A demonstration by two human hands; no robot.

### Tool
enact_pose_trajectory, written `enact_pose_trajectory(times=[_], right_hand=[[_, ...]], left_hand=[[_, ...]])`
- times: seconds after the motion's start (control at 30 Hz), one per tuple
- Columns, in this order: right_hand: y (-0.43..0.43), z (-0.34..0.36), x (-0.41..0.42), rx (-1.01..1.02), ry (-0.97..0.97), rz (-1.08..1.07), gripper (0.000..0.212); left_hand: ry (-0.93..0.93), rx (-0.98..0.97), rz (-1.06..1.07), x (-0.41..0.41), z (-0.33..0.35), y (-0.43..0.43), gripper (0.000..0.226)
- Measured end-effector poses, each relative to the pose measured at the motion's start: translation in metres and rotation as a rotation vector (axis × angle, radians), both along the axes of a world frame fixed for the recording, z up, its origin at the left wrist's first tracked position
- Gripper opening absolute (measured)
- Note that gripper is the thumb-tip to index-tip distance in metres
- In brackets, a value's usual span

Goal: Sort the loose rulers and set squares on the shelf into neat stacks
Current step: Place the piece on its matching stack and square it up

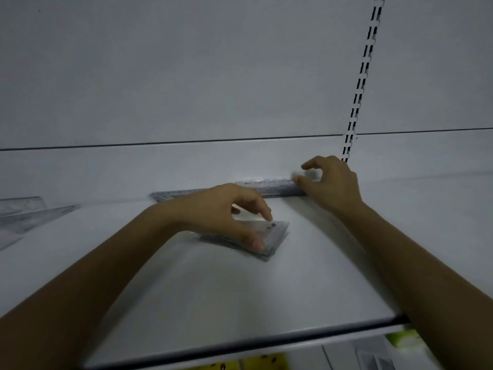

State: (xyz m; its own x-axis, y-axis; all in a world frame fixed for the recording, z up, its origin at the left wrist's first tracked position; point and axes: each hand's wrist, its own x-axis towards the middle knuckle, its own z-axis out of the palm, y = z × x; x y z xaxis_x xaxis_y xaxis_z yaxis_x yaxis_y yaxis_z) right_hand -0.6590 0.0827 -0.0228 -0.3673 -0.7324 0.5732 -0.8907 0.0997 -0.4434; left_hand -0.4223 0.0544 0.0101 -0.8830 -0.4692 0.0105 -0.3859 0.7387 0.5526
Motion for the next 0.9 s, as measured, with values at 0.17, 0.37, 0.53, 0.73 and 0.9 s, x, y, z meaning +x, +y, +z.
enact_pose_trajectory(times=[0.17, 0.37, 0.53, 0.73, 0.9], right_hand=[[0.012, 0.012, 0.029, 0.012, -0.151, 0.355, 0.016], [0.012, 0.009, 0.033, 0.114, -0.151, 0.458, 0.010], [0.011, 0.006, 0.033, 0.138, -0.126, 0.453, 0.009], [0.008, 0.004, 0.030, 0.088, -0.078, 0.377, 0.010], [0.014, 0.016, 0.038, -0.032, -0.075, 0.341, 0.014]], left_hand=[[-0.129, 0.005, 0.019, 0.002, -0.002, -0.001, 0.045], [-0.137, -0.028, 0.007, 0.004, -0.001, 0.001, 0.044], [-0.127, -0.039, 0.020, 0.003, -0.004, -0.002, 0.047], [-0.181, 0.020, 0.023, 0.001, 0.000, 0.001, 0.075], [0.057, -0.018, 0.131, 0.003, 0.002, 0.005, 0.064]])
